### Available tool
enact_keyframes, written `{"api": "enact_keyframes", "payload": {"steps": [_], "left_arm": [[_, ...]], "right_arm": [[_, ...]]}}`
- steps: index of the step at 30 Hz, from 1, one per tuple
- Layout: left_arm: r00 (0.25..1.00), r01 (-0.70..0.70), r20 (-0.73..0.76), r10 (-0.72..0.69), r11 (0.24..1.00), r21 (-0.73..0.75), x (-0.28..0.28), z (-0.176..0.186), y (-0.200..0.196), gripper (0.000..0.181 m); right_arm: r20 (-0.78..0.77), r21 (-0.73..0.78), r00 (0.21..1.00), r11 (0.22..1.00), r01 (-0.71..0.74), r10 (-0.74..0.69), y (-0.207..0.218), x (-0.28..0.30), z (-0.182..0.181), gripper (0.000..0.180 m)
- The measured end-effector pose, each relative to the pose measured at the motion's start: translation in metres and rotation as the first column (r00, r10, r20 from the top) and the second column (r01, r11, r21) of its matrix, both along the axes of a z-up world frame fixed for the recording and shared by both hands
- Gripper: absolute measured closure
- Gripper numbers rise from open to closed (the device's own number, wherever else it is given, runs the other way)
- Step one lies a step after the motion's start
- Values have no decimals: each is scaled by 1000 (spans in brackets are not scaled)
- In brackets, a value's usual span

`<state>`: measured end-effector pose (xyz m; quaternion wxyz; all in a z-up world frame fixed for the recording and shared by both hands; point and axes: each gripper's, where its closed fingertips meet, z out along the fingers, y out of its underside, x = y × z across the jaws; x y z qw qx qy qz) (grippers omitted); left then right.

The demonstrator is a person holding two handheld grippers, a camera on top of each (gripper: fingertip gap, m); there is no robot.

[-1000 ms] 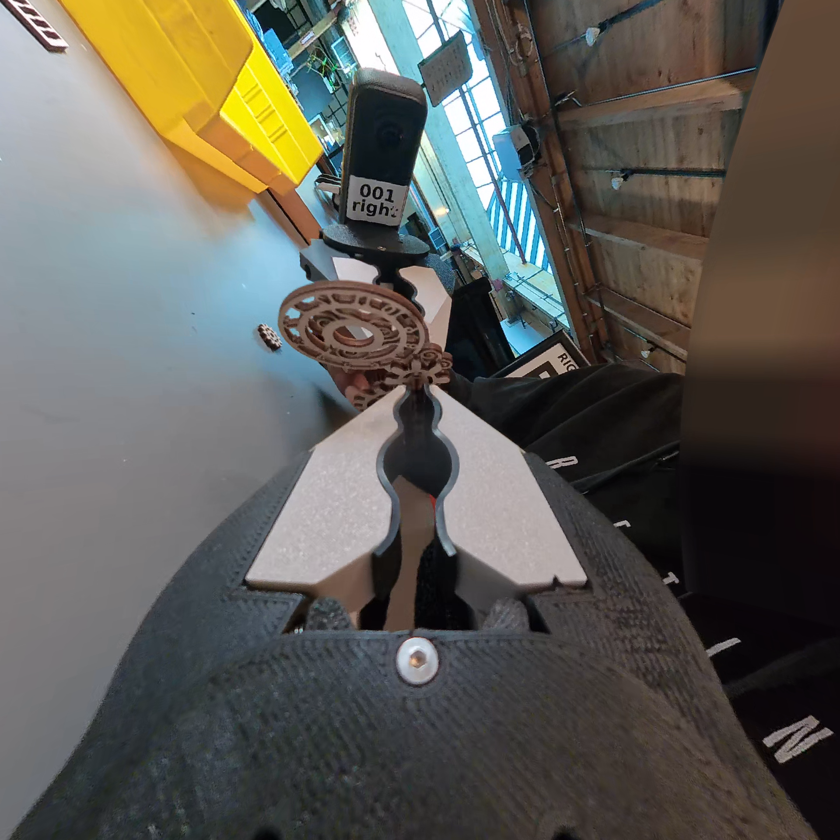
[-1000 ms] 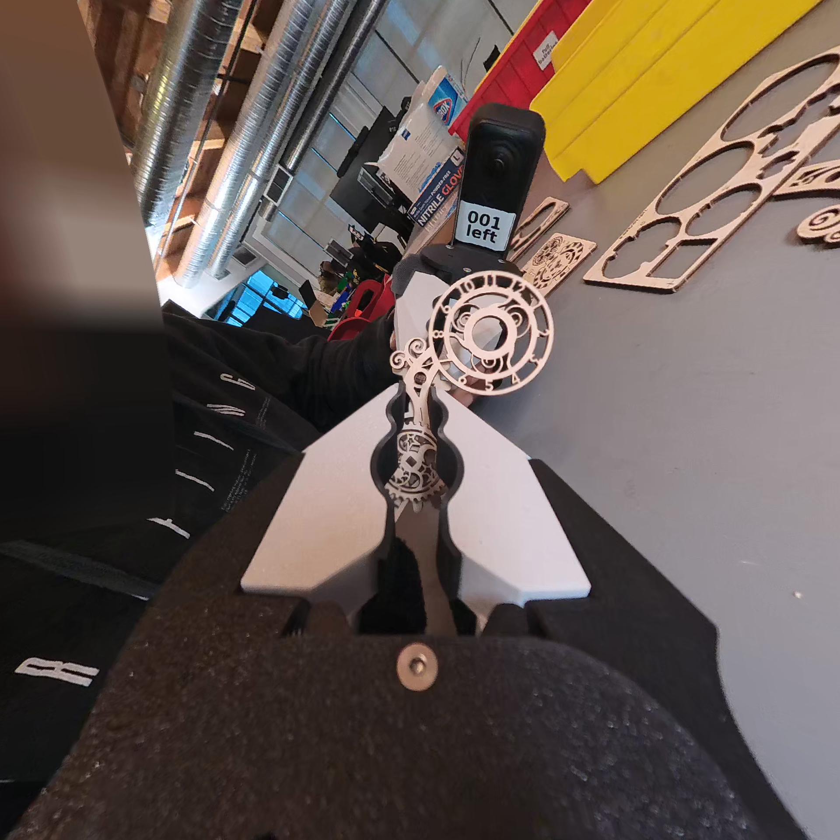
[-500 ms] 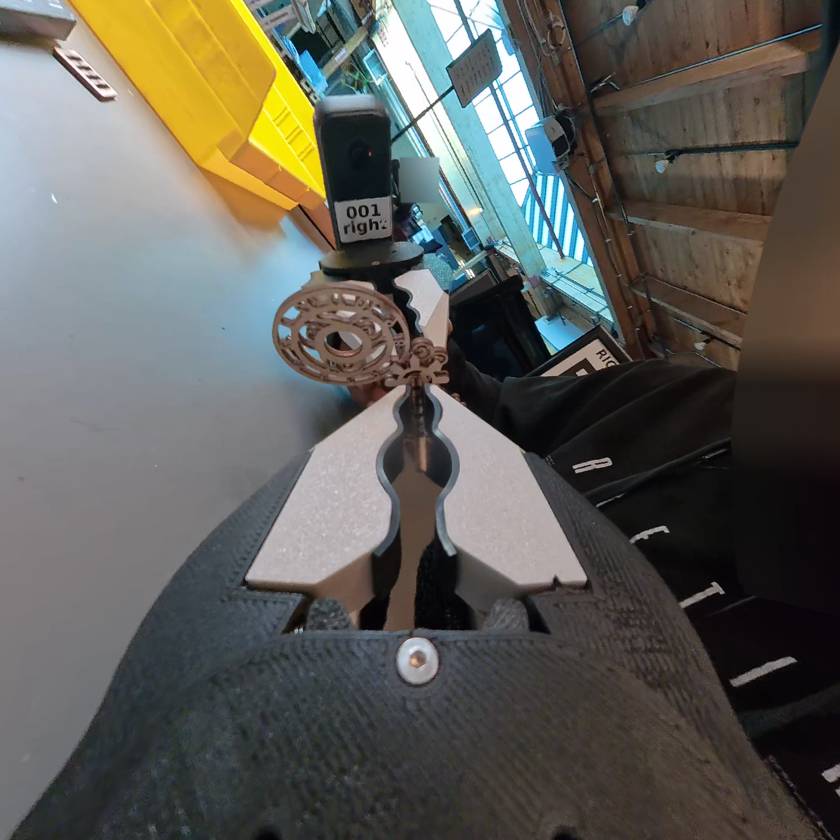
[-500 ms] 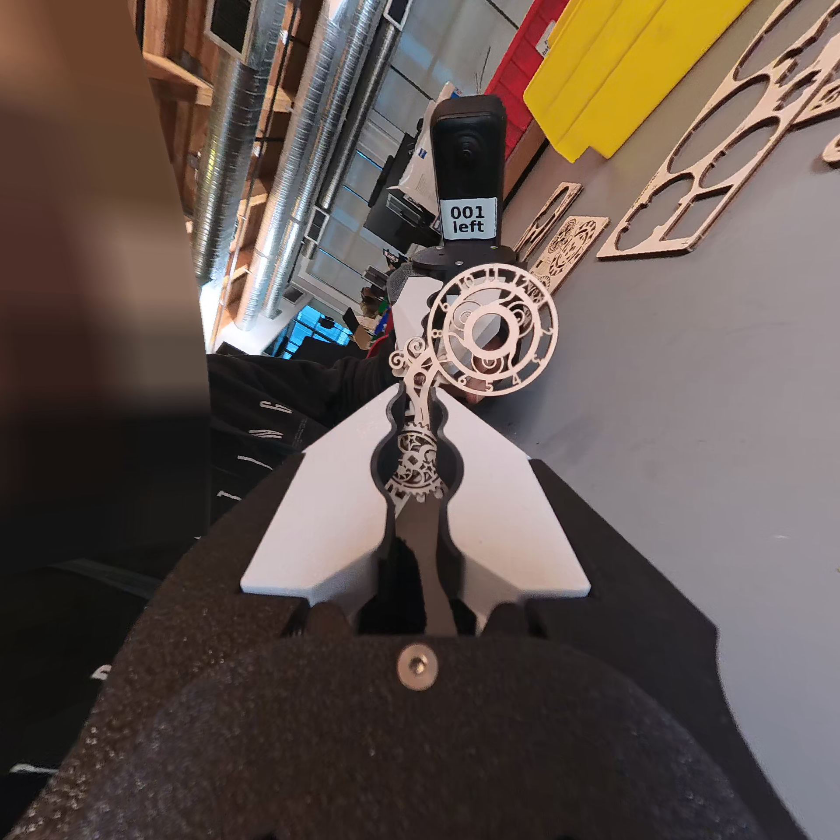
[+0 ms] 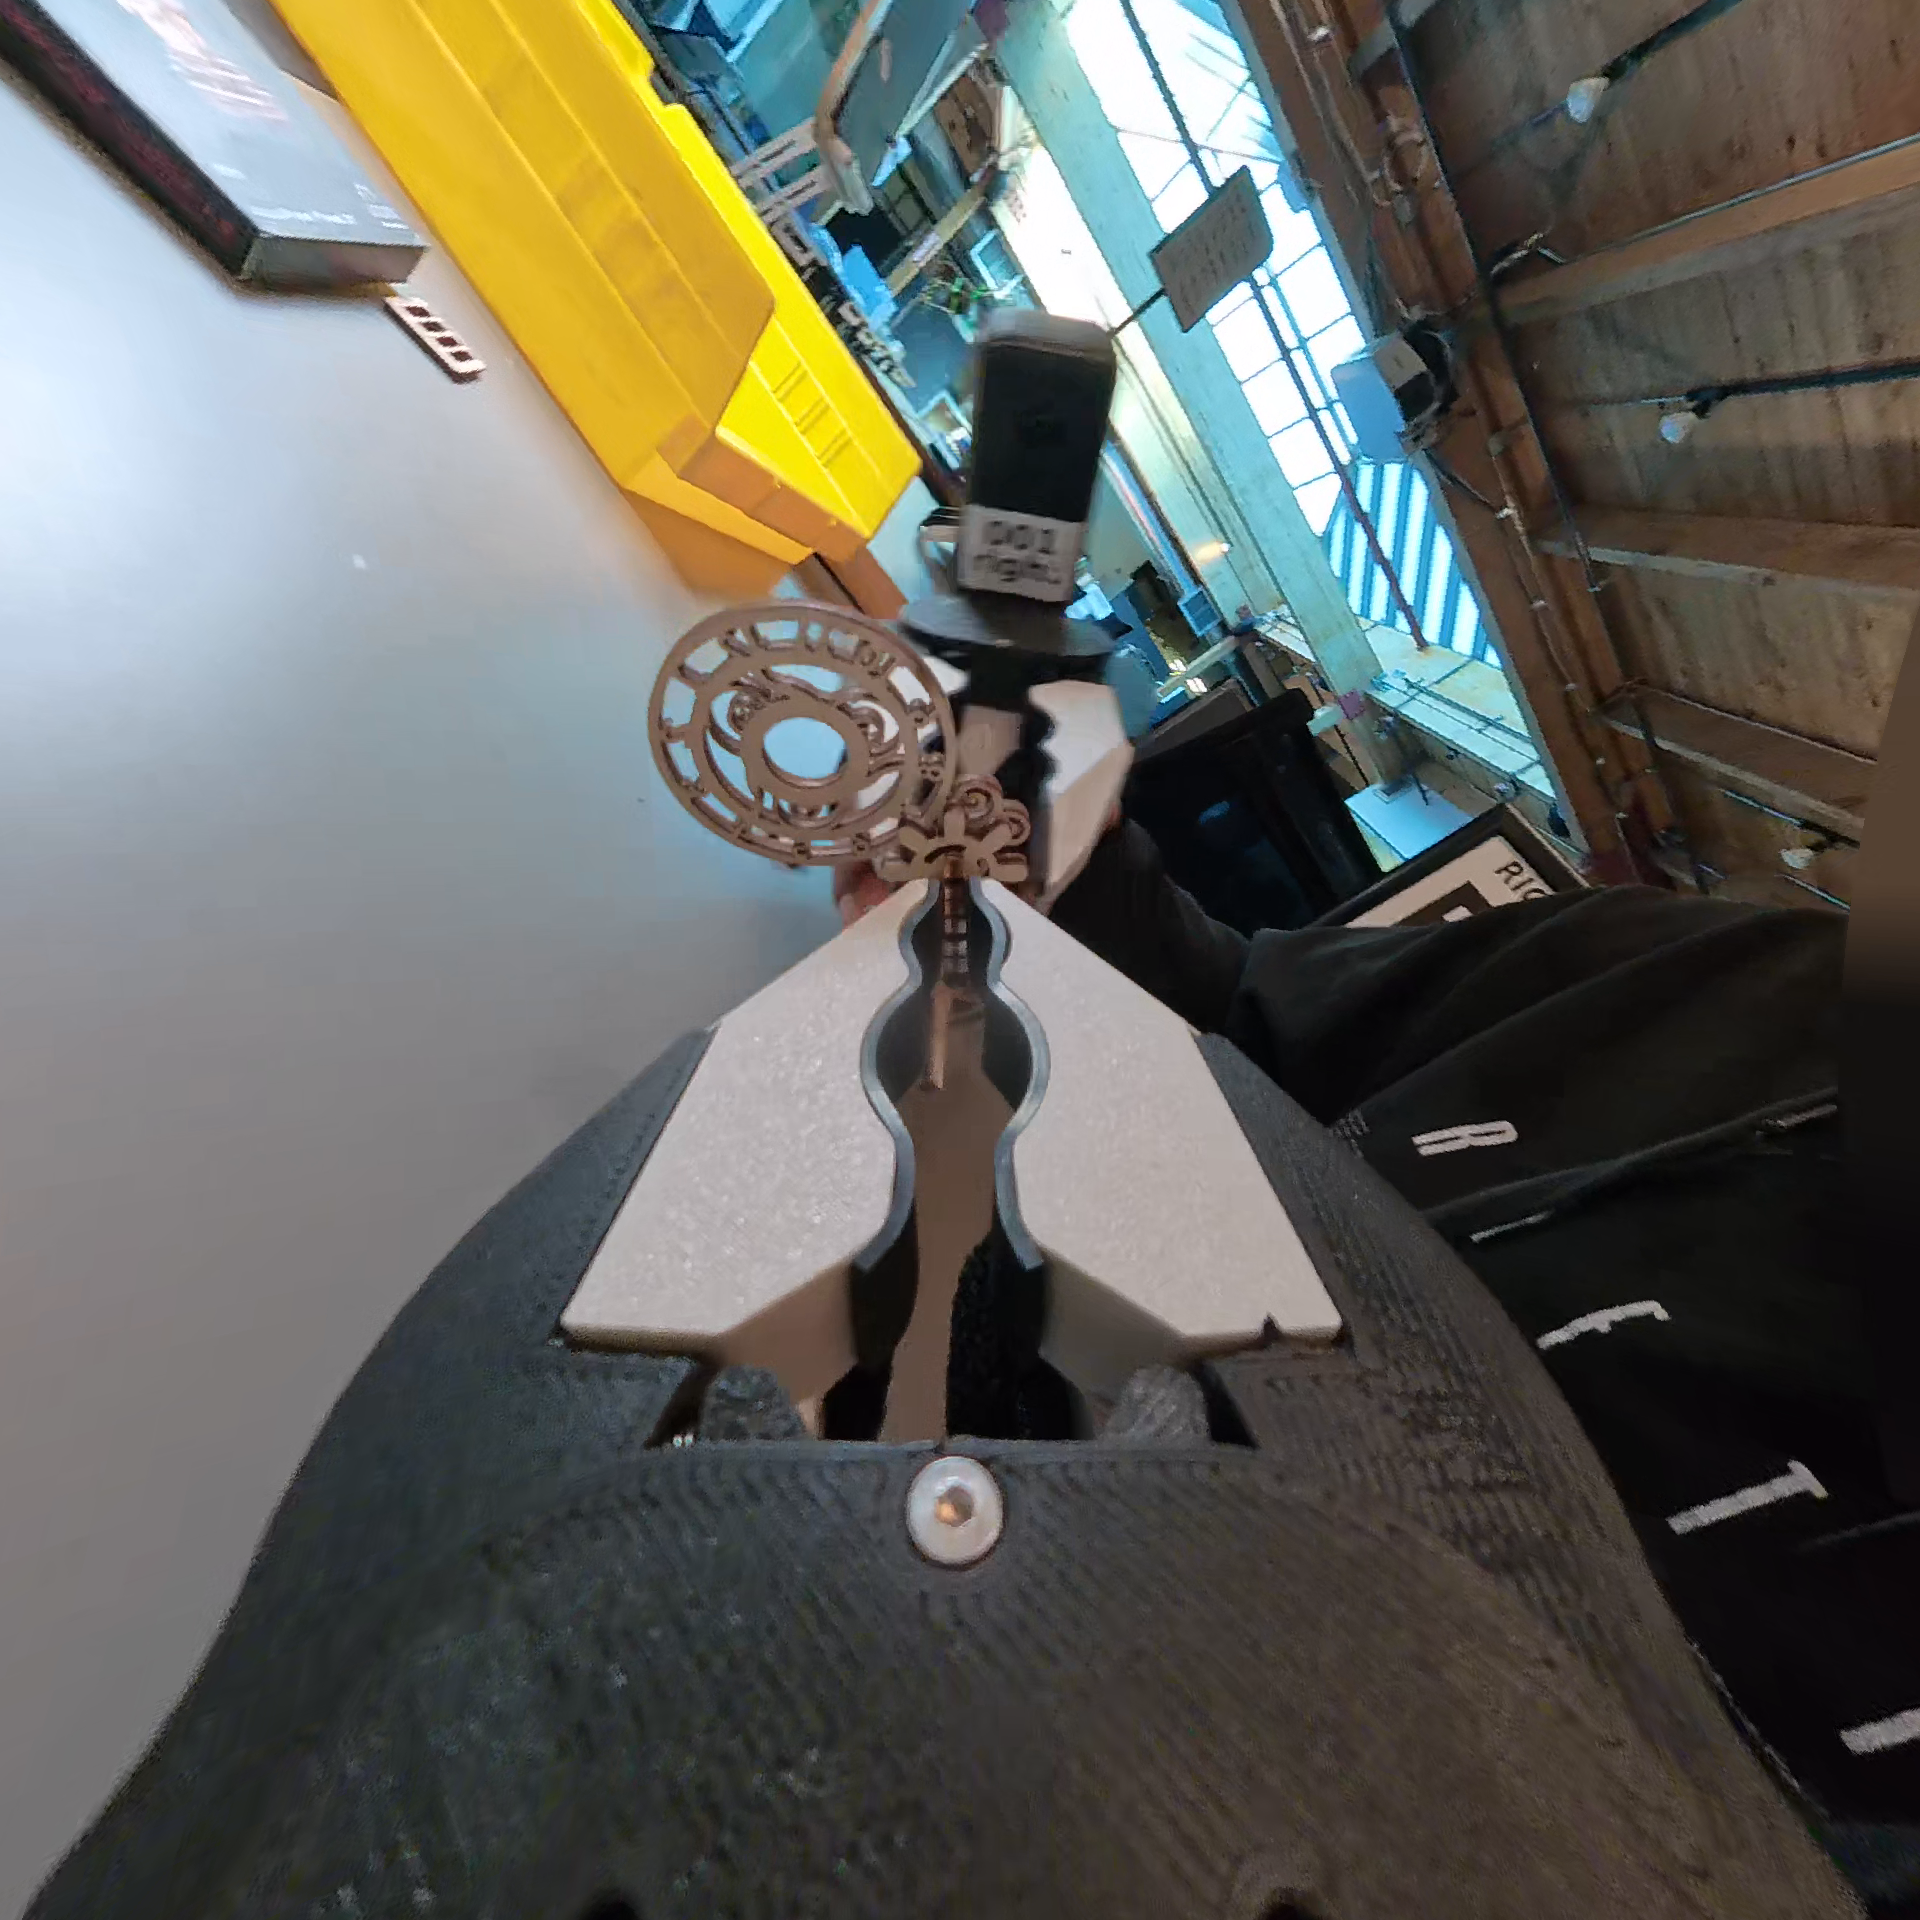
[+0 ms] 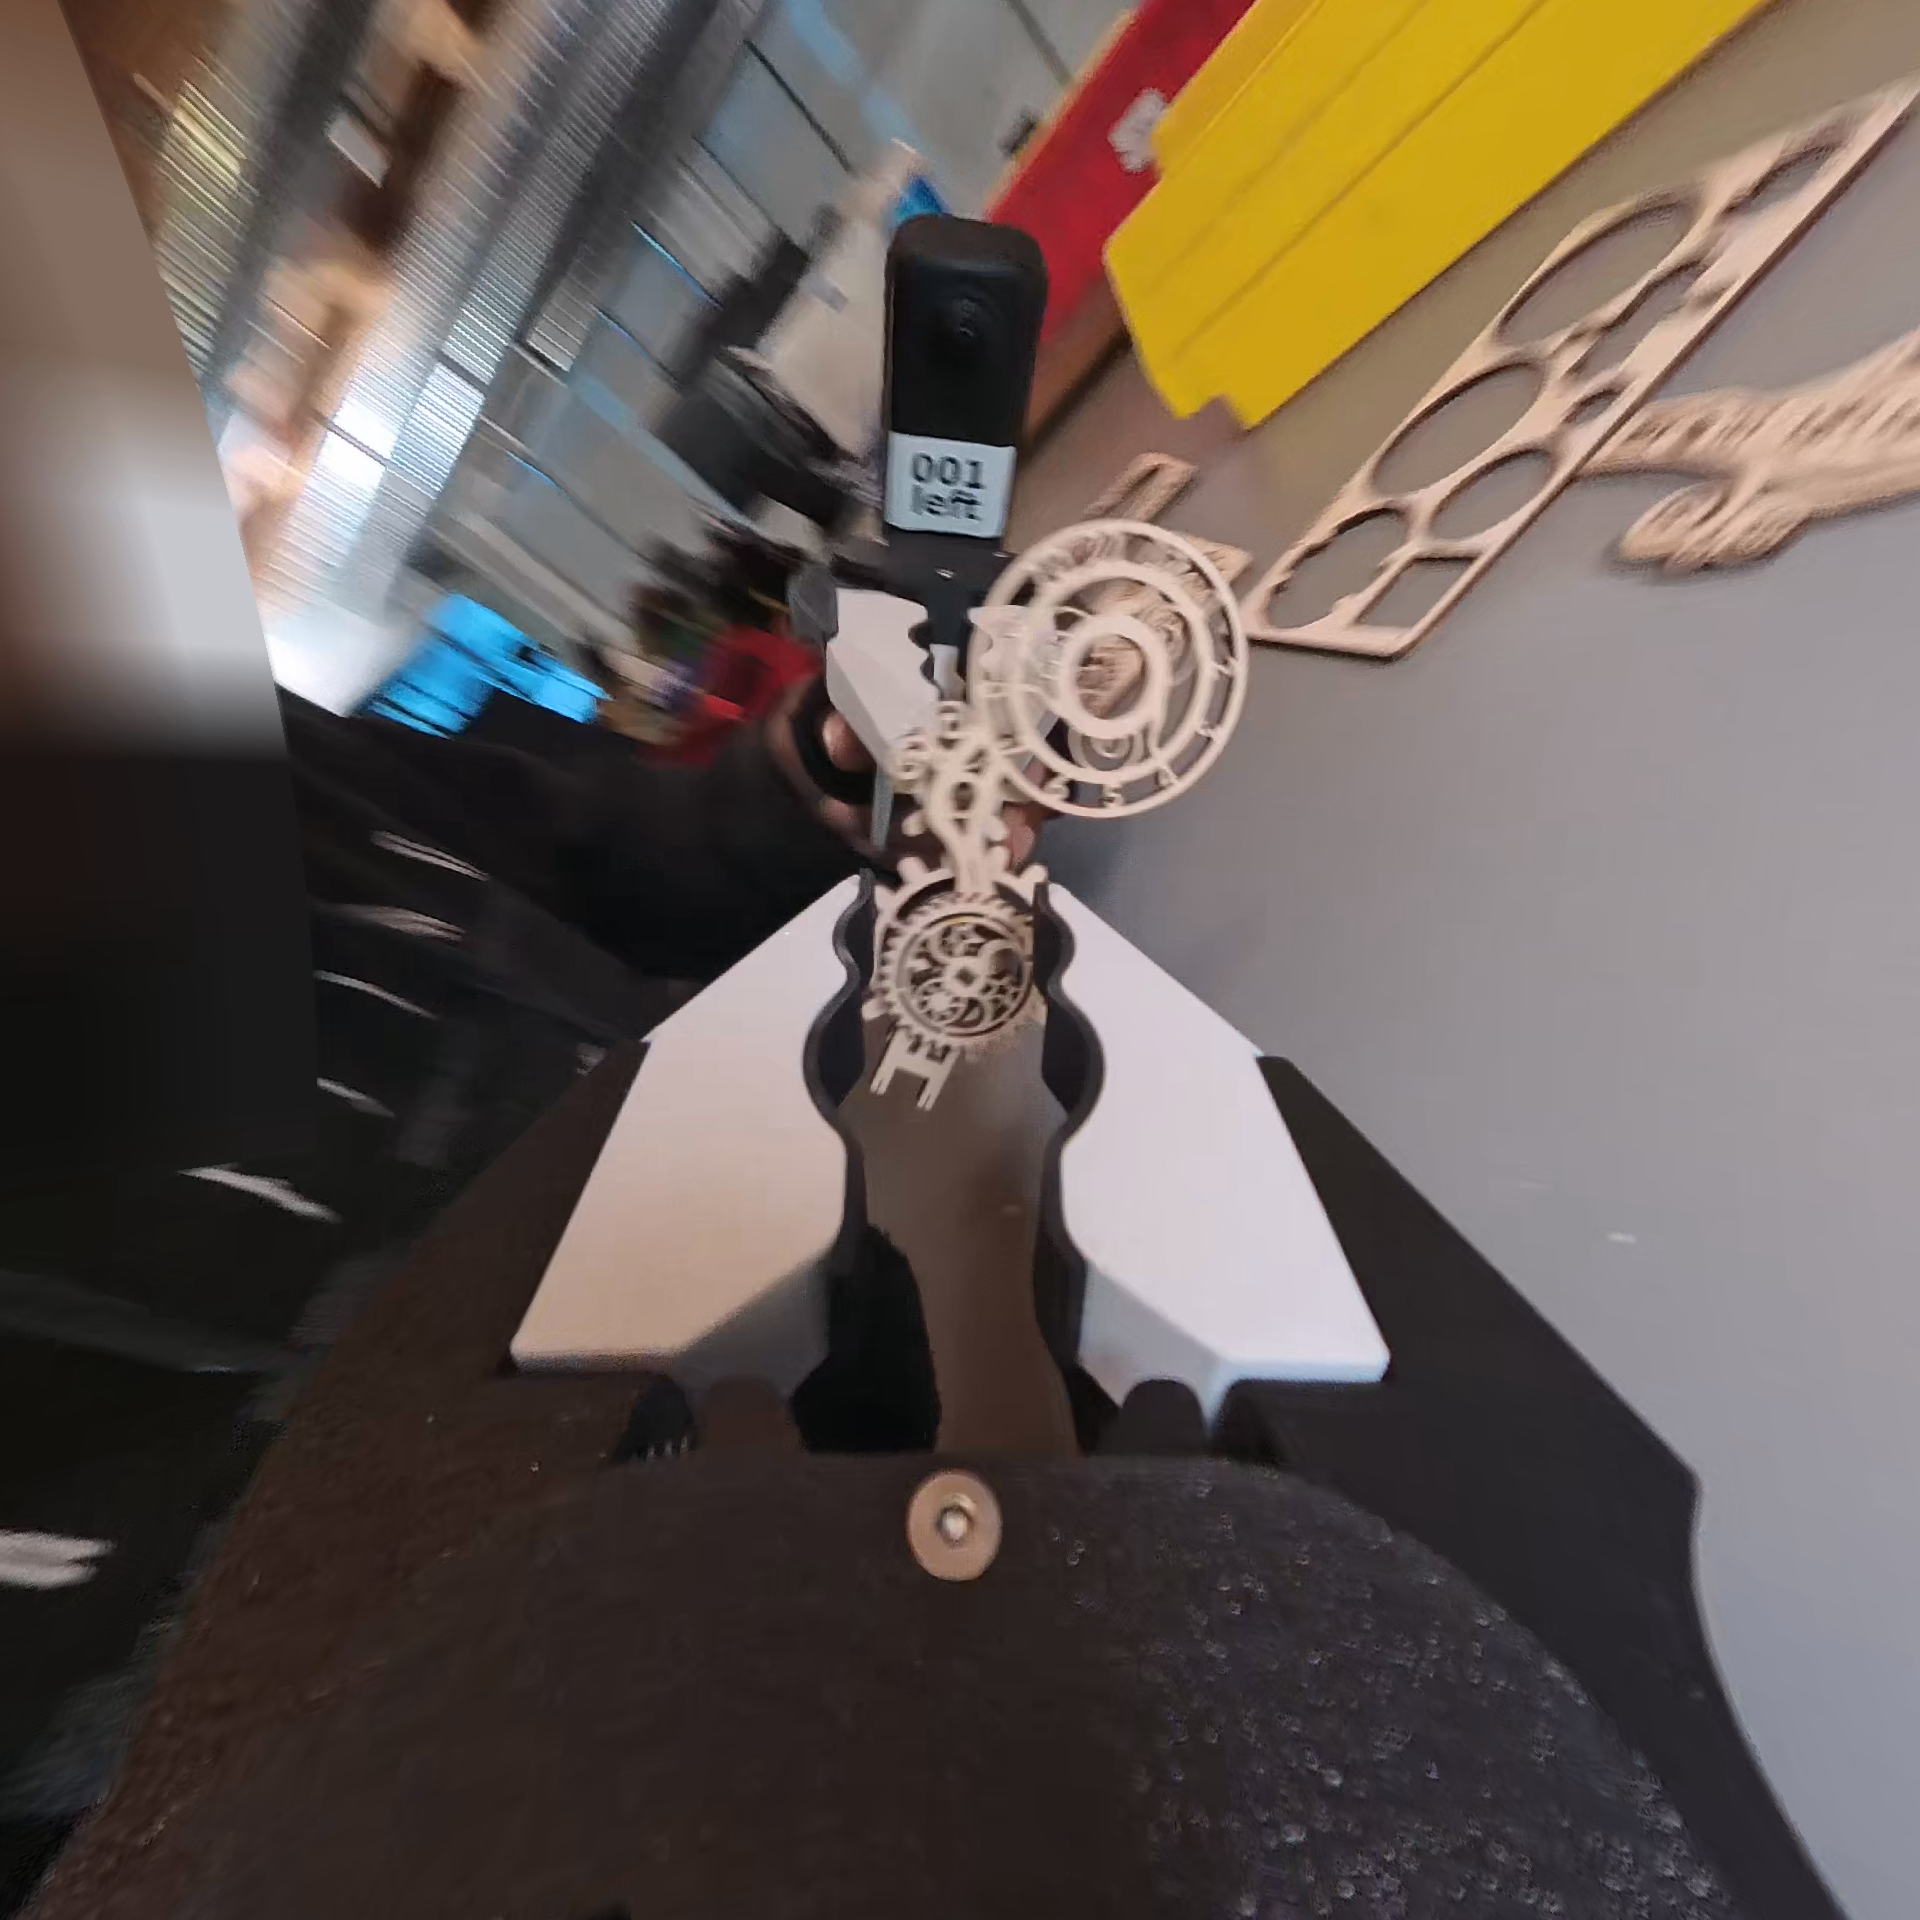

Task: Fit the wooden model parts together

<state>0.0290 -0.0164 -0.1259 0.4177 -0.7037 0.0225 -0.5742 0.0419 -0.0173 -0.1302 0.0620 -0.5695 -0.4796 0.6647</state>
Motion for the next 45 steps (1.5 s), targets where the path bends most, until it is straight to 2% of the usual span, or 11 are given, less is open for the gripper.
{"api": "enact_keyframes", "payload": {"steps": [4,8,11,13,15,27,29,32,37,40,45], "left_arm": [[997,-51,-56,48,997,-50,-4,-12,7,180],[993,-71,-97,63,994,-80,-4,-22,13,179],[990,-90,-121,78,992,-93,-6,-28,17,179],[984,-114,-150,98,989,-98,-9,-32,20,180],[980,-126,-170,108,987,-102,-11,-34,22,180],[969,-150,-208,130,985,-83,-10,-36,27,180],[968,-155,-214,133,984,-88,-11,-38,27,180],[965,-165,-219,142,982,-89,-13,-39,29,179],[964,-159,-233,131,982,-104,-11,-43,29,179],[962,-166,-236,136,980,-112,-11,-44,31,179],[963,-170,-233,138,978,-120,-11,-45,34,180]], "right_arm": [[-62,338,997,940,55,-37,-10,2,12,154],[-4,689,999,724,38,-48,-14,-7,-16,155],[38,778,996,628,20,-80,-6,-9,-33,163],[39,811,996,585,18,-86,-3,-7,-36,177],[30,833,995,553,29,-96,0,-6,-37,180],[19,809,996,587,37,-89,0,-6,-37,178],[14,785,996,619,41,-84,-1,-6,-35,172],[-15,689,993,719,92,-113,8,-8,-26,168],[87,507,993,862,29,-85,18,-12,-36,126],[92,432,995,902,3,-47,12,-18,-35,127],[99,440,994,898,2,-51,10,-19,-36,129]]}}
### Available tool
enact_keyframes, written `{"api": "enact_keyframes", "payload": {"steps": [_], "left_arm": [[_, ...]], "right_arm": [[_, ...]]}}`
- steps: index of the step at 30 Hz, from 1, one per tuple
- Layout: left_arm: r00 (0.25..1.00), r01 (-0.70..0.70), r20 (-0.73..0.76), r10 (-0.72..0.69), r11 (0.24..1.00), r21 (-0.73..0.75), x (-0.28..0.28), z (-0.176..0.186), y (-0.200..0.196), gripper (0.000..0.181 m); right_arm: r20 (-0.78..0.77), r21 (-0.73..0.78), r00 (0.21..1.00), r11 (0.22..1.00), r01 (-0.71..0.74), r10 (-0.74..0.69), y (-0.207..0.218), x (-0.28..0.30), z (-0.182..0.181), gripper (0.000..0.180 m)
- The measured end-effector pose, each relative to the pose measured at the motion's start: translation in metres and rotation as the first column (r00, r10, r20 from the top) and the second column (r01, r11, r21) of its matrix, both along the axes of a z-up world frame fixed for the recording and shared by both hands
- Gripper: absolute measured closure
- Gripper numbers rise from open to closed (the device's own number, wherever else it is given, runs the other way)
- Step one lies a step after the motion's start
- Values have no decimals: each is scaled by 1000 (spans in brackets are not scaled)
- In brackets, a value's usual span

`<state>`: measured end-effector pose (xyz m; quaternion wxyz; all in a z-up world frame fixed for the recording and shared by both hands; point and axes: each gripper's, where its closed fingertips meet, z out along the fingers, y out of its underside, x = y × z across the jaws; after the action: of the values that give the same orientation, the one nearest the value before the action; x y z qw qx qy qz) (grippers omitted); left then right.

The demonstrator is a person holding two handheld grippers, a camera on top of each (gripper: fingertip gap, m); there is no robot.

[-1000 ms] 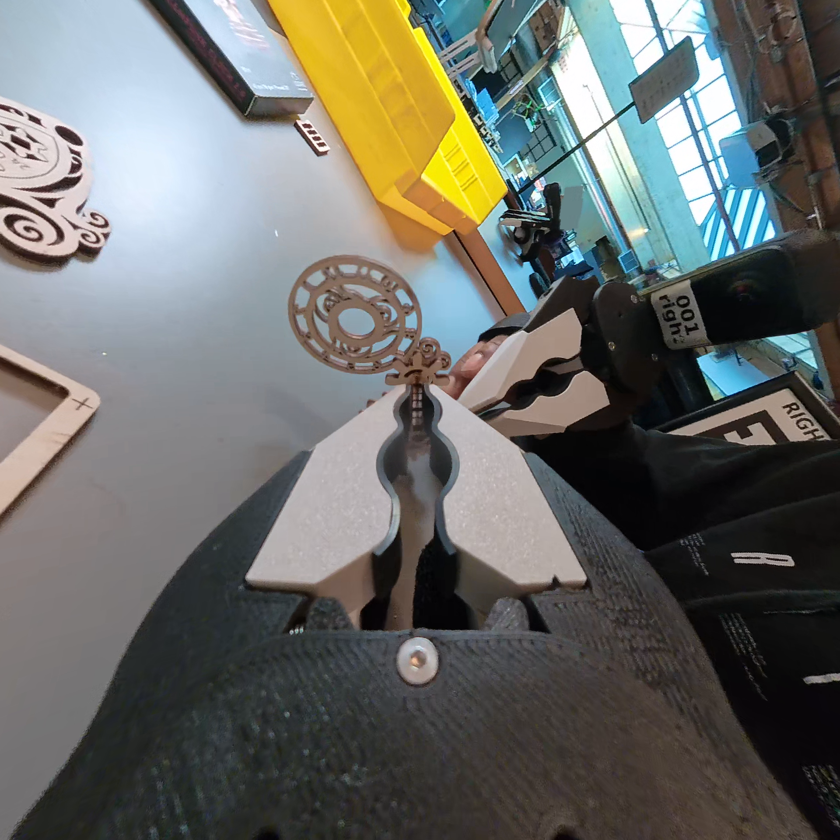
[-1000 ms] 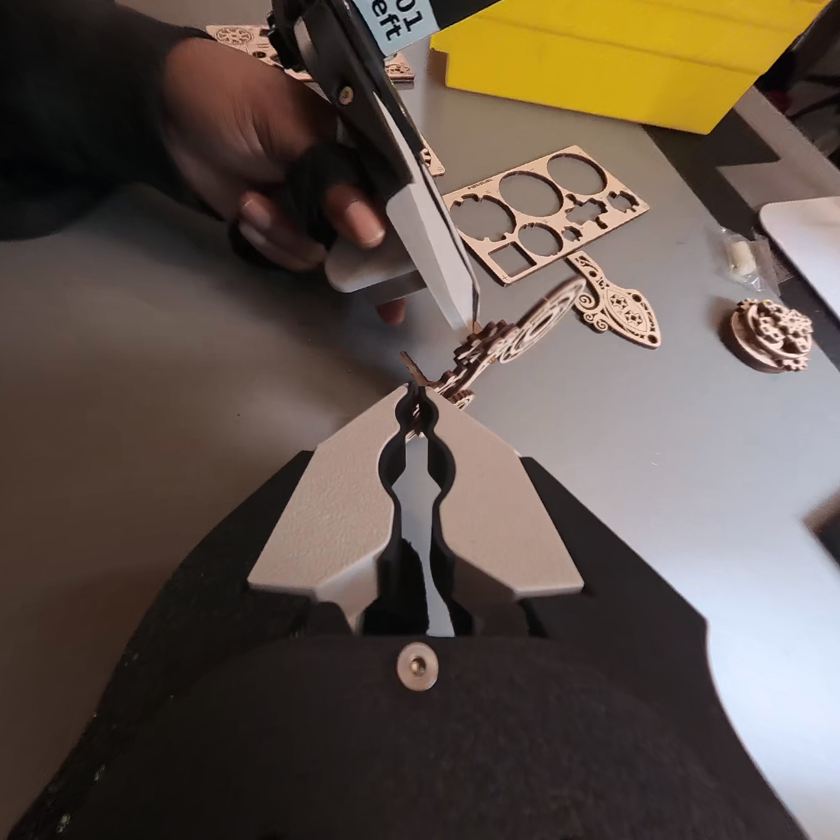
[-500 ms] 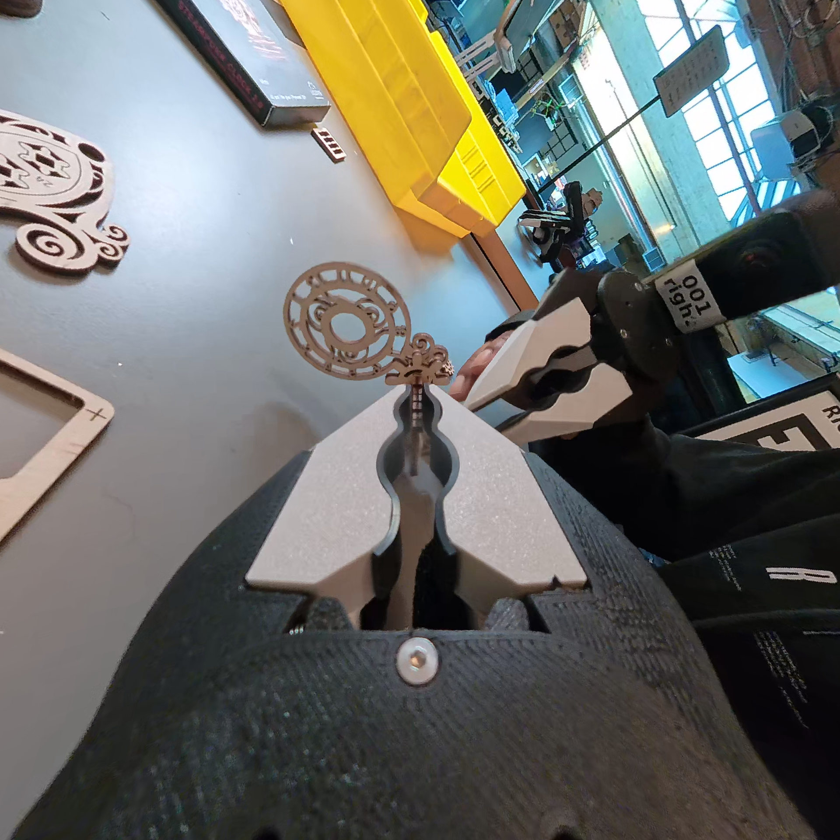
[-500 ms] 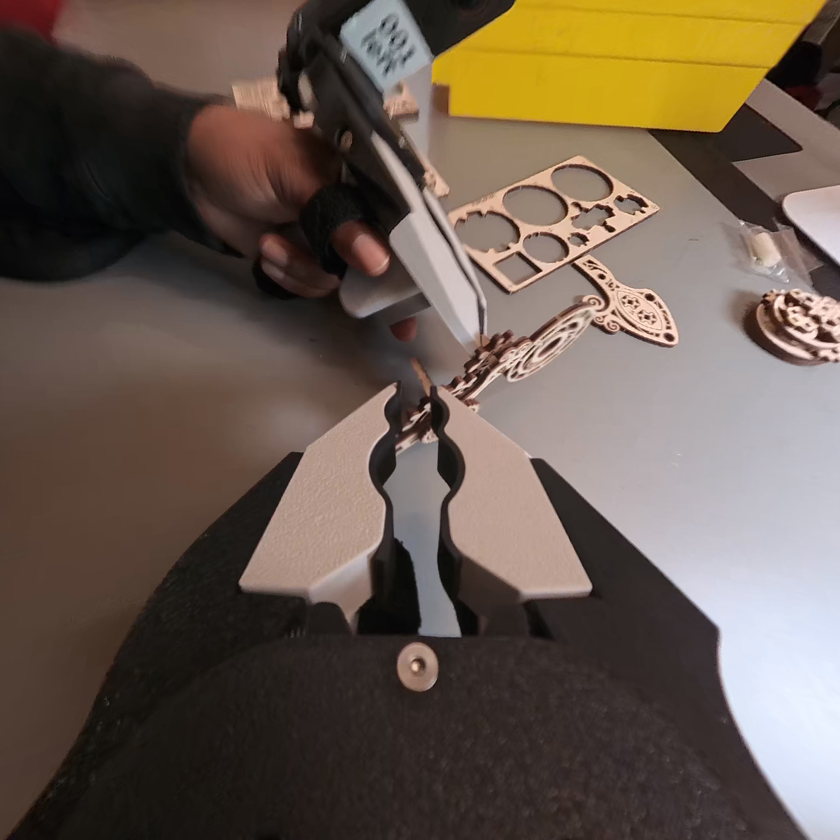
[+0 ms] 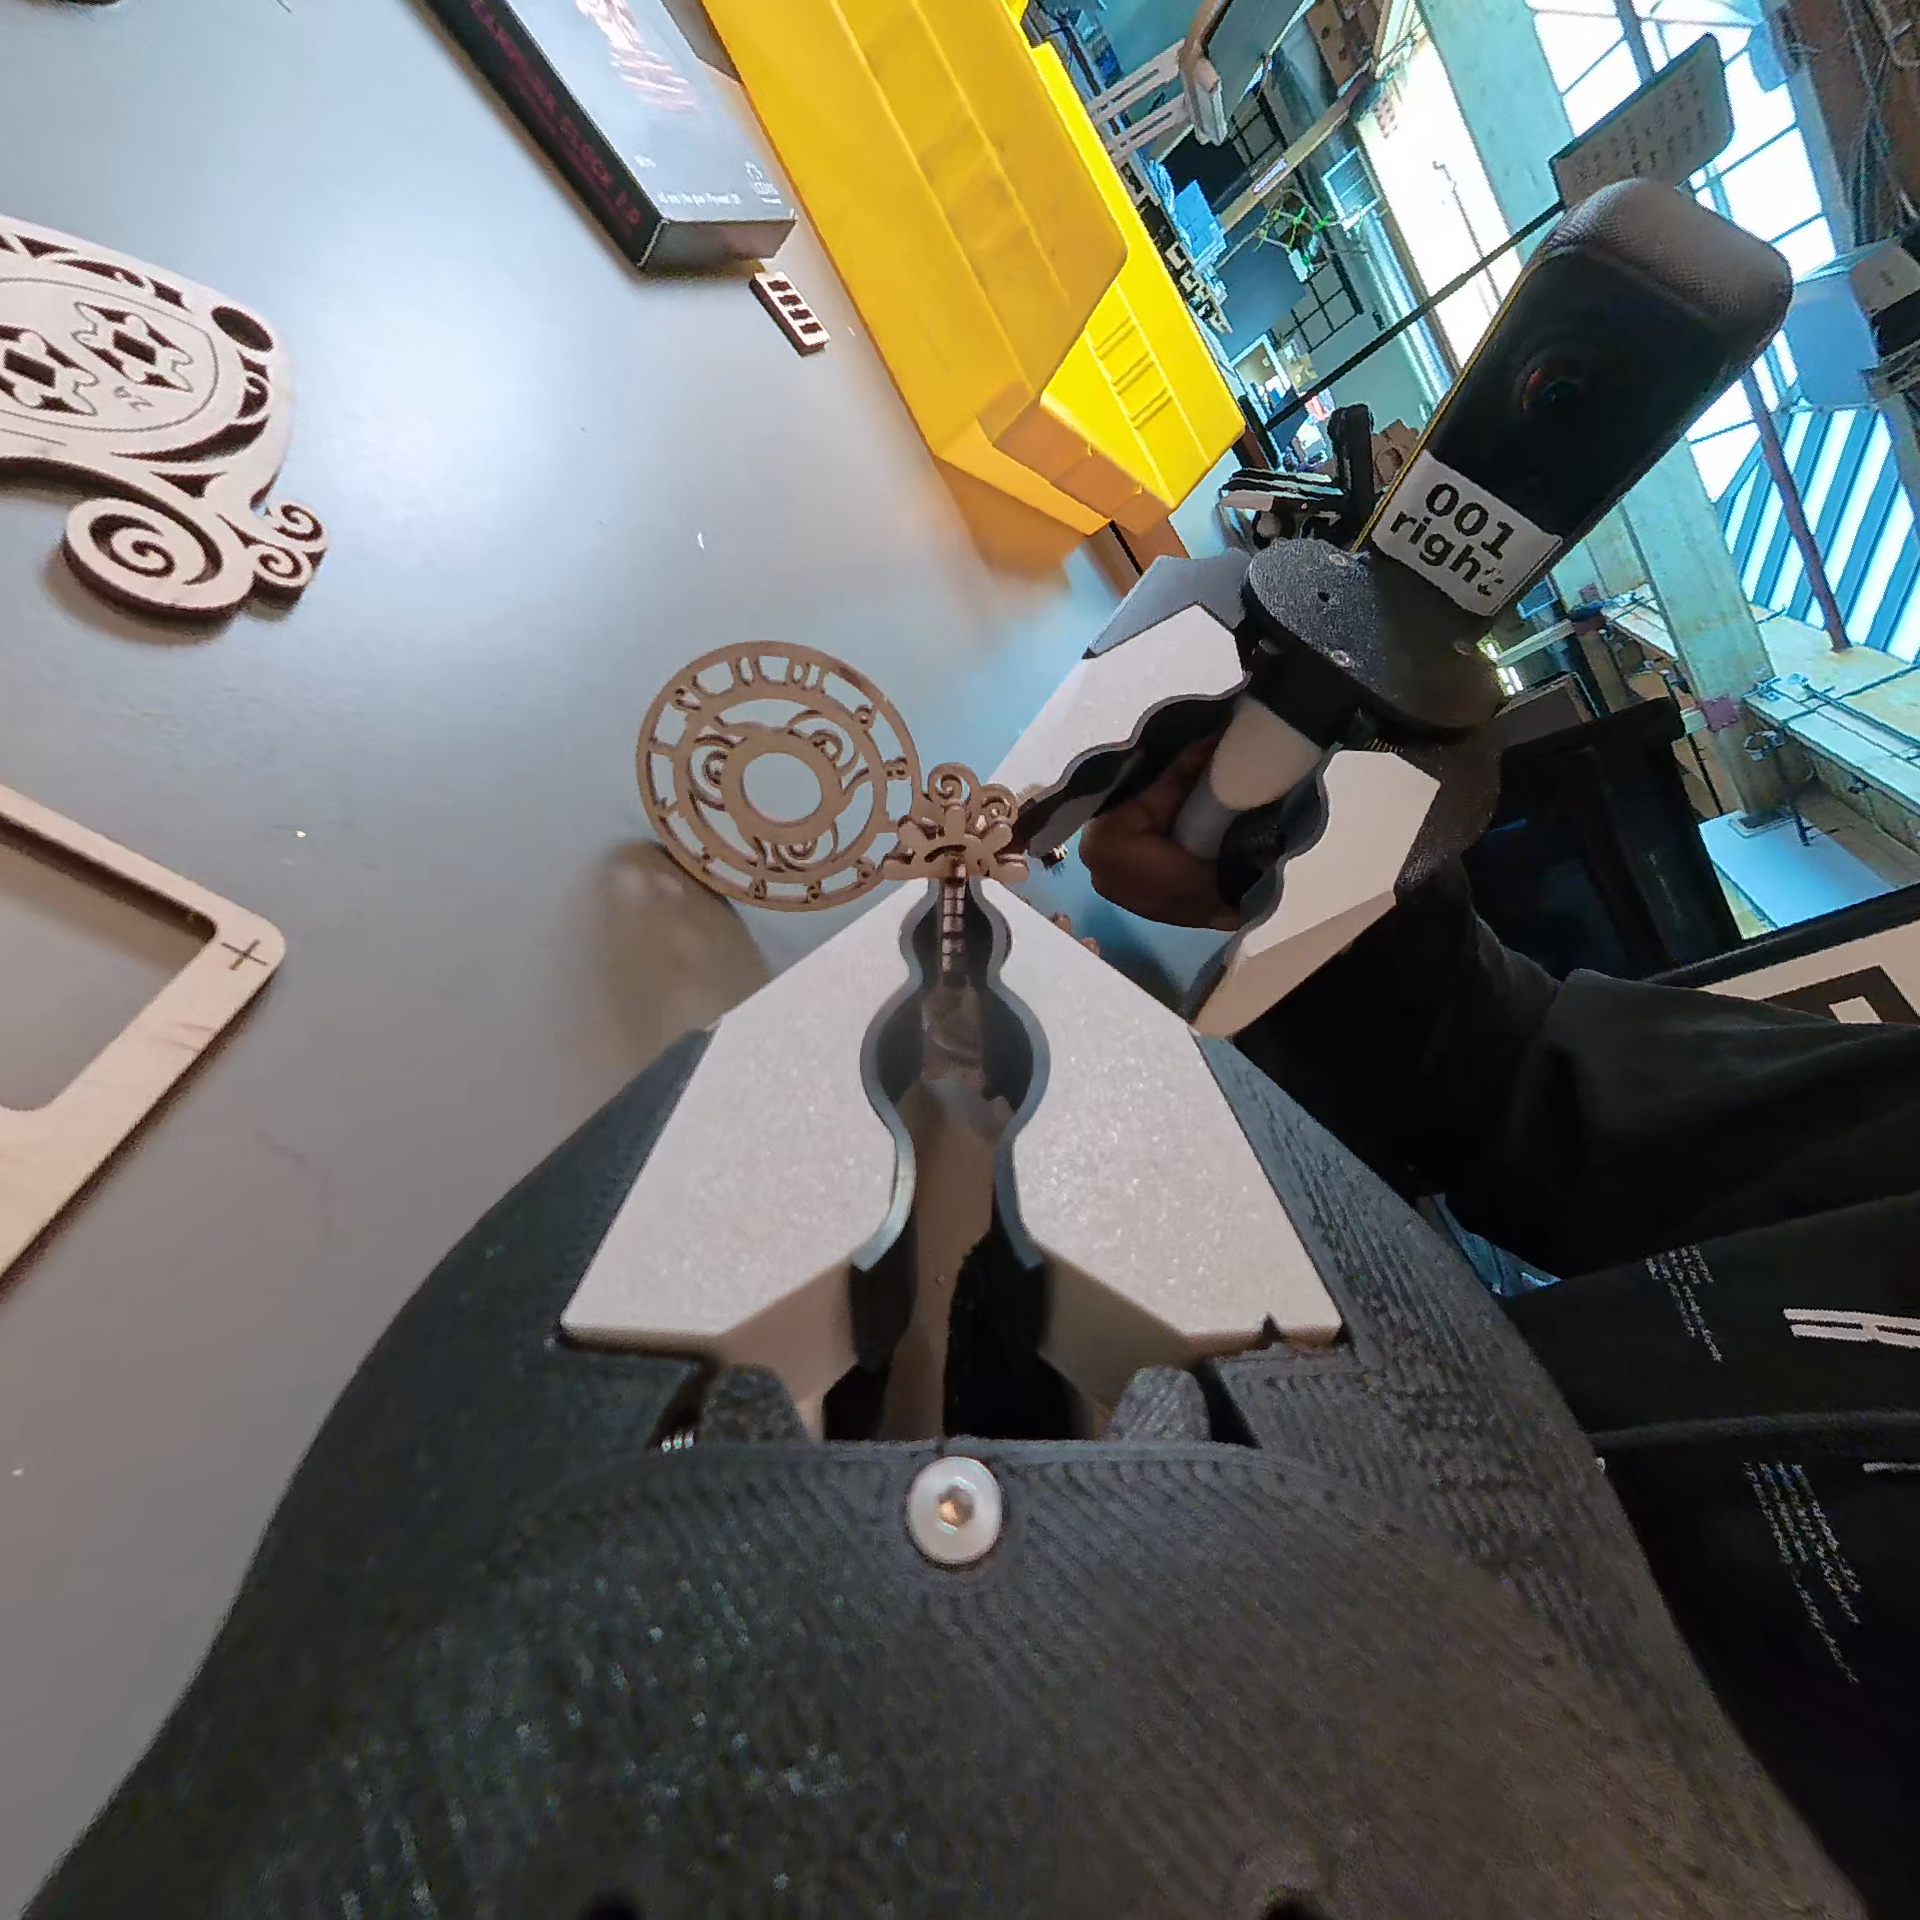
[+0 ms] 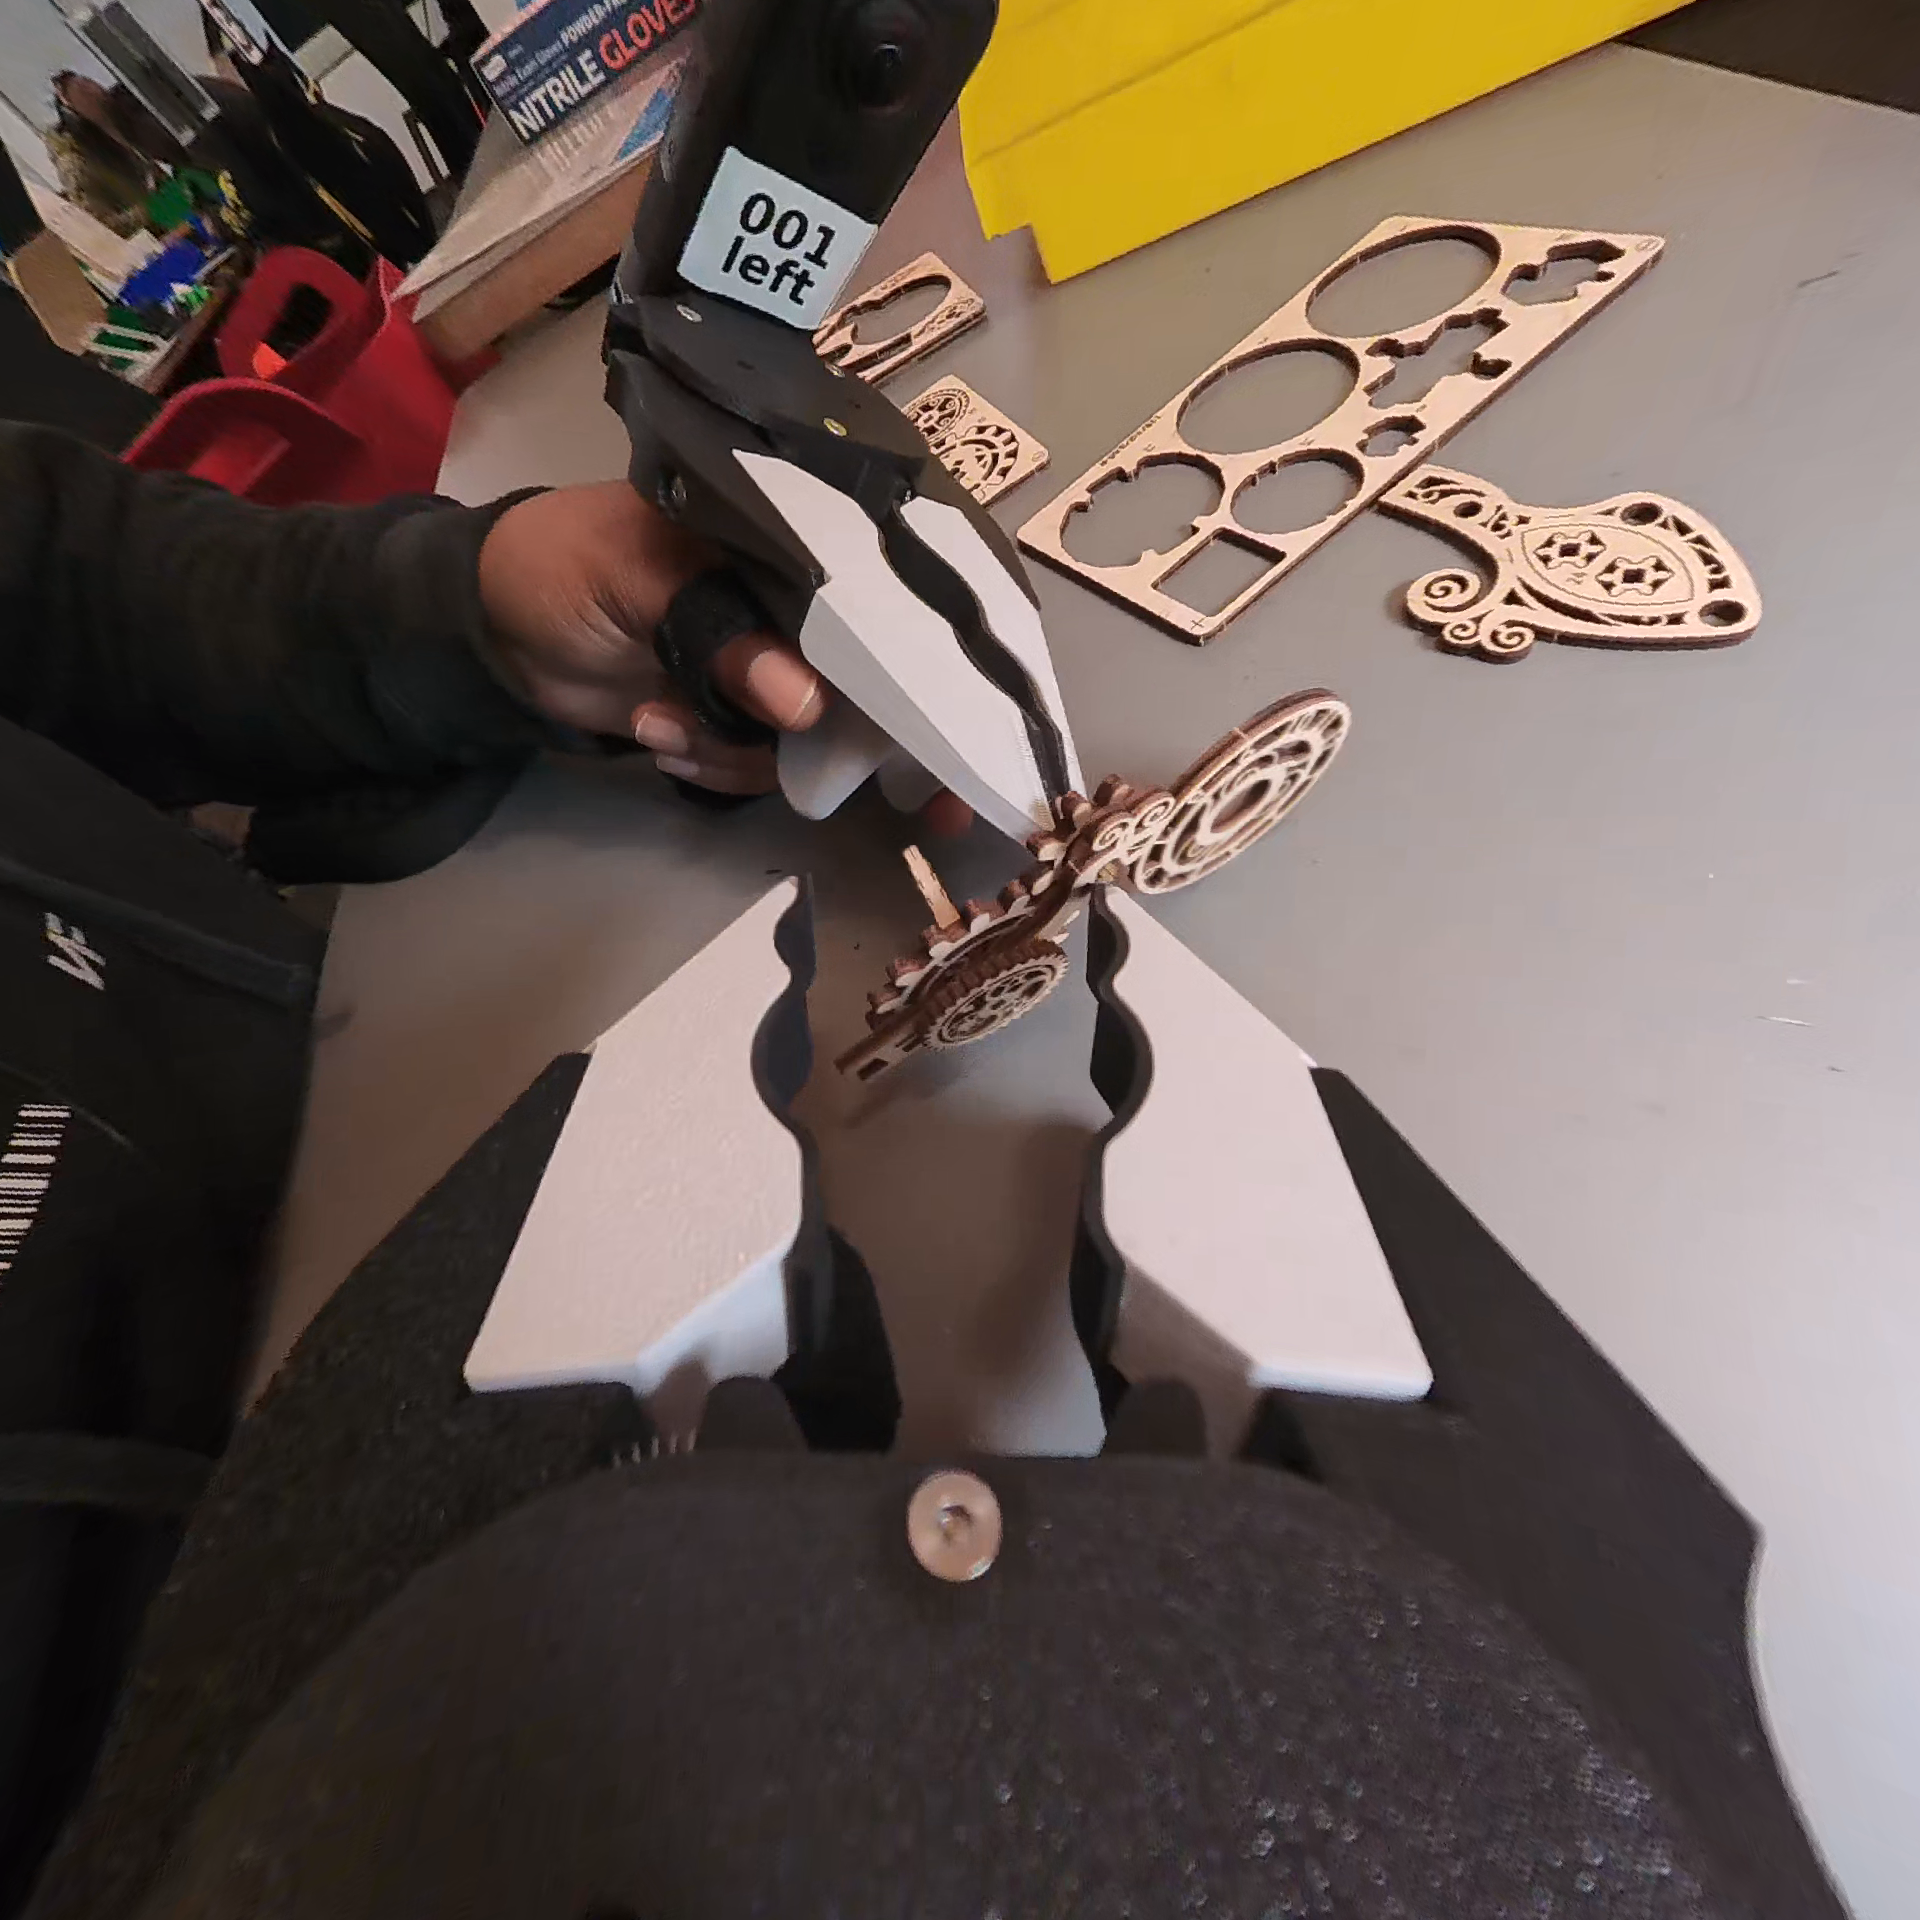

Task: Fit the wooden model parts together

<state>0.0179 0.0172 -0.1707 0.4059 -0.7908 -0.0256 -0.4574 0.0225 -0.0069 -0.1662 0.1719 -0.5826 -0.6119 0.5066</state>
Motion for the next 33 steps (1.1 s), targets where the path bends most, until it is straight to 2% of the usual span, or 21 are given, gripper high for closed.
{"api": "enact_keyframes", "payload": {"steps": [11,15,20,23,26,33], "left_arm": [[999,24,25,-24,1000,5,2,2,-2,180],[986,40,156,-58,993,115,1,27,-8,179],[917,46,365,-160,952,302,-2,70,-22,181],[918,76,339,-209,928,365,3,79,-28,180],[916,112,312,-251,909,402,10,83,-33,180],[919,181,251,-305,891,416,21,83,-41,180]], "right_arm": [[-32,-6,999,1000,7,-7,-3,1,2,129],[-148,-8,989,1000,11,-12,-5,1,24,133],[-328,-30,945,1000,-9,-1,-14,5,70,140],[-381,-61,923,998,26,-48,-5,9,86,150],[-360,-84,930,995,53,-80,5,10,85,159],[-315,5,948,999,-41,41,-19,13,74,170]]}}
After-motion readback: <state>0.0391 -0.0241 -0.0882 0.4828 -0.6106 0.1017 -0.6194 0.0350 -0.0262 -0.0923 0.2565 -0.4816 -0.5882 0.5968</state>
